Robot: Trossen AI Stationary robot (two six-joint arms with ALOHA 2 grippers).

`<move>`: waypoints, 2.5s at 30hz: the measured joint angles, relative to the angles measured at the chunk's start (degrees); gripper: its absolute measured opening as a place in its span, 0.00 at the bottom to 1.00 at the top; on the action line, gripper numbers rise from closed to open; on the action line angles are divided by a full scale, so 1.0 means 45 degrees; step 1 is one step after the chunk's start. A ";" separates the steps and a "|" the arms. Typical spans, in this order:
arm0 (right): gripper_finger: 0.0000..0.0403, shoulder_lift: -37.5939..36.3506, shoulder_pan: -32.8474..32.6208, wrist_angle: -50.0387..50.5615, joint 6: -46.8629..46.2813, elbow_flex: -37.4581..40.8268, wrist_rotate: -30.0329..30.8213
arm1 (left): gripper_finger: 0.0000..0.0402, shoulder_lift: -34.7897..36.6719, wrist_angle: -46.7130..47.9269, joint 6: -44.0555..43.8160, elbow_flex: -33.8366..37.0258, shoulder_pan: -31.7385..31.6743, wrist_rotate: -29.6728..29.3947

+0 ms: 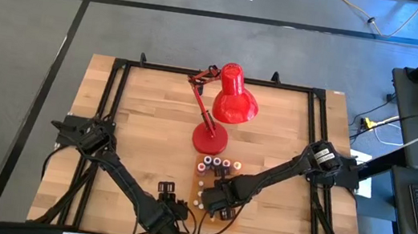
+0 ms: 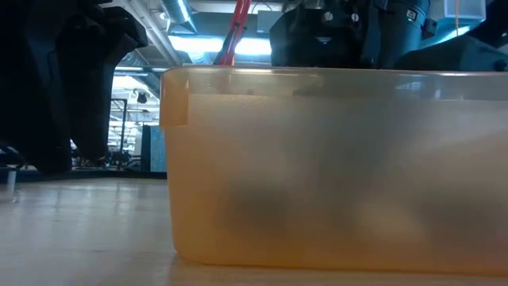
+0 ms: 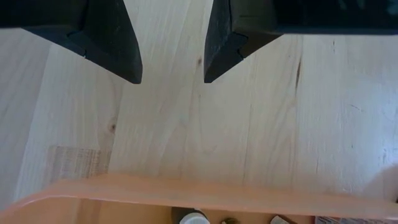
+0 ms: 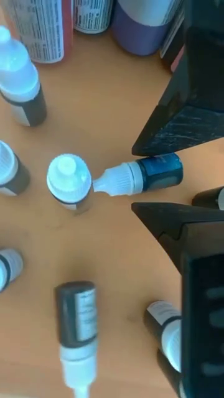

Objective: Pick & Place food coloring
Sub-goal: Adjust the light blue food coloring bottle in the orange bin

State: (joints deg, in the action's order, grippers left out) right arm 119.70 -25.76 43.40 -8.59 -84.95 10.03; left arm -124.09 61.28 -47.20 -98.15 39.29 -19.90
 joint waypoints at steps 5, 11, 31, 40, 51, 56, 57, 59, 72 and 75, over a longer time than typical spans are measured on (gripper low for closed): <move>0.33 0.0002 0.0019 0.0009 0.0354 0.0000 -0.0192 | 0.41 0.0000 0.0000 0.0000 0.0000 0.0000 -0.0029; 0.33 0.0000 0.0019 0.0018 0.0427 0.0000 -0.0202 | 0.41 0.0000 0.0000 0.0000 0.0000 0.0000 -0.0030; 0.17 -0.0042 0.0024 -0.0275 0.0693 0.0414 -0.0144 | 0.41 0.0000 0.0000 0.0866 -0.0005 -0.0005 -0.0016; 0.18 -0.0117 -0.0334 0.1966 0.0573 -0.1235 0.1098 | 0.41 0.0000 -0.0068 0.0330 -0.0005 -0.0028 -0.0437; 0.18 -0.1233 -0.1347 0.4192 0.0148 -0.1985 0.2211 | 0.39 0.0713 0.2216 -0.0493 -0.0005 0.0073 -0.0919; 0.18 -0.2884 -0.1365 0.2838 -0.0103 -0.0455 0.2684 | 0.35 0.2617 0.1321 -0.0397 0.0561 0.0636 -0.2570; 0.19 -0.3207 -0.1365 0.2314 -0.0074 -0.0075 0.2709 | 0.34 0.3055 0.0531 0.0027 0.0954 0.0696 -0.2687; 0.19 -0.3871 -0.1365 0.1142 0.0102 0.0690 0.2845 | 0.32 0.3910 -0.1157 0.0909 0.1961 0.0704 -0.2887; 0.20 -0.5280 -0.0167 -0.6368 -0.0065 0.2667 -0.1126 | 0.27 0.6807 -0.9051 1.0257 0.6663 -0.0327 -0.3459; 0.20 -0.5260 0.0133 -0.6821 -0.0814 0.2671 -0.1792 | 0.27 0.6829 -0.9129 1.1637 0.6654 -0.0566 -0.3260</move>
State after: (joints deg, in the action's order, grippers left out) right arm 96.03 -25.16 12.70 -12.25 -72.93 1.97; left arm -93.36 20.20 5.17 -68.20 36.74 -34.57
